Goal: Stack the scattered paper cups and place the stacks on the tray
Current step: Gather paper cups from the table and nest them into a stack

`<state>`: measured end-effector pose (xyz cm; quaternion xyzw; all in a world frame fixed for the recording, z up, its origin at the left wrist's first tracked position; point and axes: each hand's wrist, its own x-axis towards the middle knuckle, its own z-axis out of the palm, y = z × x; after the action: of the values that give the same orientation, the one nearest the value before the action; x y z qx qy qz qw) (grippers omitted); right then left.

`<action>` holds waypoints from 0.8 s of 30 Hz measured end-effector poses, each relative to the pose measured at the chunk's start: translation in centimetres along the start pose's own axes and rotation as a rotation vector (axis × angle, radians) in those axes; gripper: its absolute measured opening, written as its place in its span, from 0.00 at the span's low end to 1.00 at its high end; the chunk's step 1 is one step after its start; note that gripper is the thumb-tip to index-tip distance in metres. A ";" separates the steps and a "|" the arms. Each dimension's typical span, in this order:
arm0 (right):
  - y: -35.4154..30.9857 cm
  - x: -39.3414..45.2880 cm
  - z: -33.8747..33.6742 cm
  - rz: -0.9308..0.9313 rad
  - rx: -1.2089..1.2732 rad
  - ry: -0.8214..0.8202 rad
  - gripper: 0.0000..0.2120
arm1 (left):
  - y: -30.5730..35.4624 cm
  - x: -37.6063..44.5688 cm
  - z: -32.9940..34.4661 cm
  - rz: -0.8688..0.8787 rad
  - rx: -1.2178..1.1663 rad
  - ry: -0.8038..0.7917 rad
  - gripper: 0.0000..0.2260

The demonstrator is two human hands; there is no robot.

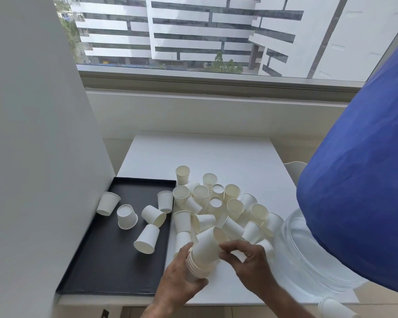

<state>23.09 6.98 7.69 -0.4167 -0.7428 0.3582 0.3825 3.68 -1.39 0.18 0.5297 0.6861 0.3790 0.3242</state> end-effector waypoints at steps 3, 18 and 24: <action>-0.4 -0.2 0.5 -0.062 -0.087 -0.107 0.12 | 0.4 0.1 0.0 0.032 -0.006 -0.014 0.44; 1.6 -3.1 2.6 0.289 0.279 -0.222 0.42 | 1.0 0.3 0.4 0.012 -0.148 -0.029 0.38; 3.3 -3.8 3.4 0.426 0.134 -0.197 0.42 | 1.1 0.3 1.6 -0.023 -0.130 -0.260 0.46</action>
<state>22.66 4.20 2.37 -0.5009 -0.6463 0.5181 0.2510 5.46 -0.61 0.32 0.5443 0.6184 0.3469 0.4483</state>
